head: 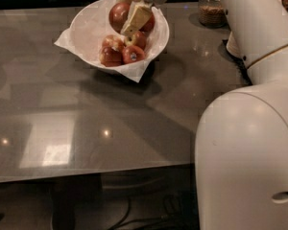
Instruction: Pick apple from white bowl
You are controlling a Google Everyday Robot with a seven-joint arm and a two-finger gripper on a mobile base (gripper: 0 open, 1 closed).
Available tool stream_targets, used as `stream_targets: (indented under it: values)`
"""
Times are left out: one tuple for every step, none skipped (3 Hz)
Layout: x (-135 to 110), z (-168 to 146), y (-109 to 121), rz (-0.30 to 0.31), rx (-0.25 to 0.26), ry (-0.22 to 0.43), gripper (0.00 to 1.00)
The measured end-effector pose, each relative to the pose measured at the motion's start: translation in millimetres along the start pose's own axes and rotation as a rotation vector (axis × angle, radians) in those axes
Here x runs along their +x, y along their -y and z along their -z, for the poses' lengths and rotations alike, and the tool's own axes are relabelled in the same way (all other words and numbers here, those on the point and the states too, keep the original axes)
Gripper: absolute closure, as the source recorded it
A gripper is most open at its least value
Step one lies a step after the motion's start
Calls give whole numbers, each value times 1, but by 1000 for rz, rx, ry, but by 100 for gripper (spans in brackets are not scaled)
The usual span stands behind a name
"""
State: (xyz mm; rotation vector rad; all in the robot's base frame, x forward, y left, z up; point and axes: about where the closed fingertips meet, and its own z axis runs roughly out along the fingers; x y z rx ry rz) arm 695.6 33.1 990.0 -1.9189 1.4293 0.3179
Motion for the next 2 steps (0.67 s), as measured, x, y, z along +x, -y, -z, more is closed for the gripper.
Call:
stream_targets:
  values:
    - [-14, 24, -14, 35, 4, -1, 100]
    - [-33, 56, -38, 64, 18, 7, 100]
